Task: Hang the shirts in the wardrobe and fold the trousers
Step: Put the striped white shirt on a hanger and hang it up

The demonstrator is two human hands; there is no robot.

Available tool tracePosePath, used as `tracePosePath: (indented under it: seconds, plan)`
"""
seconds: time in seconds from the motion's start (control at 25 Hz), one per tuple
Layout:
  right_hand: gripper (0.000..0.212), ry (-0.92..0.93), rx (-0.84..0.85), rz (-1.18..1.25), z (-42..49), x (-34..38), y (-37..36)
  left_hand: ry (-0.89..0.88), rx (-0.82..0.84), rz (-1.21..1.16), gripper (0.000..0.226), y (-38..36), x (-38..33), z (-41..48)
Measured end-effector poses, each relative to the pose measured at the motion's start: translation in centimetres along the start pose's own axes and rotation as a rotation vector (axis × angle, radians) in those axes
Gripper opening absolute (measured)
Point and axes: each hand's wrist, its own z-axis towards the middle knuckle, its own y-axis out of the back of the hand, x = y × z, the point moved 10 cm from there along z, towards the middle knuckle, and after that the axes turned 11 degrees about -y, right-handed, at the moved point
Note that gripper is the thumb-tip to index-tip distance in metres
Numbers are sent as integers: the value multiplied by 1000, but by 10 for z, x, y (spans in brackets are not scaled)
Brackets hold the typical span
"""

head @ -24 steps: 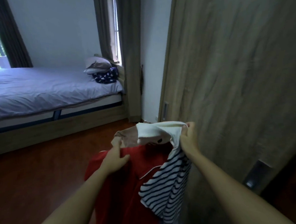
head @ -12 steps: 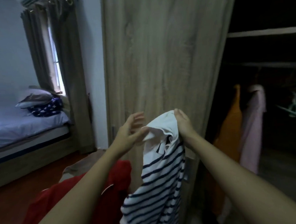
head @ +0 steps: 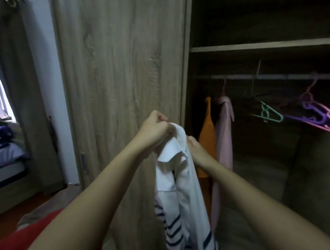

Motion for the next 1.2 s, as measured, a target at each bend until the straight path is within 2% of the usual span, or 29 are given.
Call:
tracePosePath:
  seconds: [0.12,0.16,0.24,0.28,0.32,0.4,0.44,0.48,0.56,0.68,0.76,0.84,0.92,0.96,1.0,1.12,1.16,1.2]
  plan:
    - [35,149,-68,332,-28,2,25,29,-5,50,14,-20,-10,3]
    - [33,215,-51,357,-38,1,29,36,-13,24,13,-21,-11,4]
    - [35,323,31,193,-53,-4,19,35,3,-41,13,-24,-19,6]
    - [43,368,-13,58,-60,-7,16,32,22,-66,13,-26,-24,6]
    - [51,424,-157,-73,-66,-8,21,29,34,-87,13,-28,-28,6]
    - [61,556,-565,-282,-83,-2,36,35,24,-117,13,-25,-31,5]
    - [61,595,-712,-371,-93,4,38,33,4,-126,14,-20,-31,5]
    - [58,629,-767,-479,-96,9,32,24,-25,-137,14,-13,-33,6]
    - [49,618,-653,-649,-89,8,7,-4,-76,-176,16,5,-33,10]
    - [25,522,-336,-625,-64,-7,2,26,-61,-253,21,40,-14,19]
    - [19,532,-249,-699,-50,-3,16,83,109,-216,16,52,12,14]
    - [28,536,-247,-710,-37,10,36,124,410,-86,19,52,43,-3]
    - [31,416,-232,-650,-26,24,54,152,690,102,33,50,68,-23]
    - [31,350,-199,-628,-21,28,55,117,745,253,35,52,75,-25]
    - [29,305,-180,-634,-17,30,57,47,718,418,31,57,80,-17]
    - [22,193,-145,-739,-6,24,56,-122,403,826,16,78,79,-2]
    - [24,141,-123,-820,-4,15,55,-144,367,872,15,77,89,-5]
    - [25,76,-86,-898,-3,3,55,-132,367,822,13,74,102,-8]
